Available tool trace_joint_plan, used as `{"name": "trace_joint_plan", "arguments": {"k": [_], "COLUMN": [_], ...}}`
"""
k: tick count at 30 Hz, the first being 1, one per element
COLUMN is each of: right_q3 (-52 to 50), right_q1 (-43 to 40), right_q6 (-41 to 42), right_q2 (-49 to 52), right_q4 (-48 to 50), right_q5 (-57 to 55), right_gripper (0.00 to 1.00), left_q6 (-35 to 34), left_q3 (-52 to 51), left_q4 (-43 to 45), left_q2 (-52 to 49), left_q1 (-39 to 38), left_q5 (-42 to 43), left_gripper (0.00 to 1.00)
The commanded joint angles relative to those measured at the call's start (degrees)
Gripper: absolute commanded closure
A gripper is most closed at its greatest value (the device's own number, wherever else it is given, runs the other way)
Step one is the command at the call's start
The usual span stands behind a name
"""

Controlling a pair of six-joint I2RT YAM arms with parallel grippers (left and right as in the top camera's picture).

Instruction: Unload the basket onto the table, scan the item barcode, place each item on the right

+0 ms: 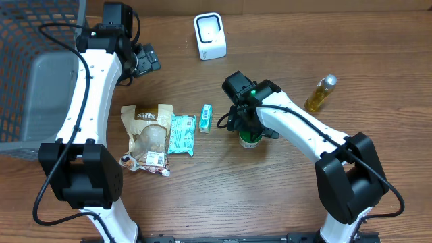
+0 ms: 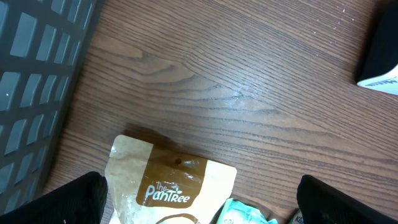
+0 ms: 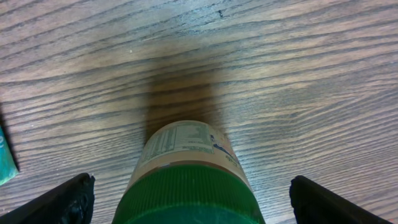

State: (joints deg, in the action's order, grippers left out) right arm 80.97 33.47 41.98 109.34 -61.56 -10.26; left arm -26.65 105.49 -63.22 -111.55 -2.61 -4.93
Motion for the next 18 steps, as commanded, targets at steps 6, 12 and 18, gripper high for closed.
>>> {"name": "trace_joint_plan", "arguments": {"k": [6,12,18], "right_q3": [-3.7,-4.7,-4.9], "right_q1": [0.2,0.3,0.3], "right_q6": [0.3,0.2,0.2], "right_q2": [-1.9,-1.9,-1.9], "right_q4": [2.9,5.6,4.8], "right_q5": [1.0,3.7,3.7], "right_gripper": [0.05,0.08,0.12], "left_q6": [-0.6,-0.6,-0.6], "left_q3": [1.1,1.1,1.1], "left_q4": [0.0,0.0,0.0], "left_q2": [0.8,0.8,0.8], "left_q1": [0.0,0.0,0.0], "left_q5": [0.3,0.3,0.3], "left_gripper": [0.00,0.00,0.00]}}
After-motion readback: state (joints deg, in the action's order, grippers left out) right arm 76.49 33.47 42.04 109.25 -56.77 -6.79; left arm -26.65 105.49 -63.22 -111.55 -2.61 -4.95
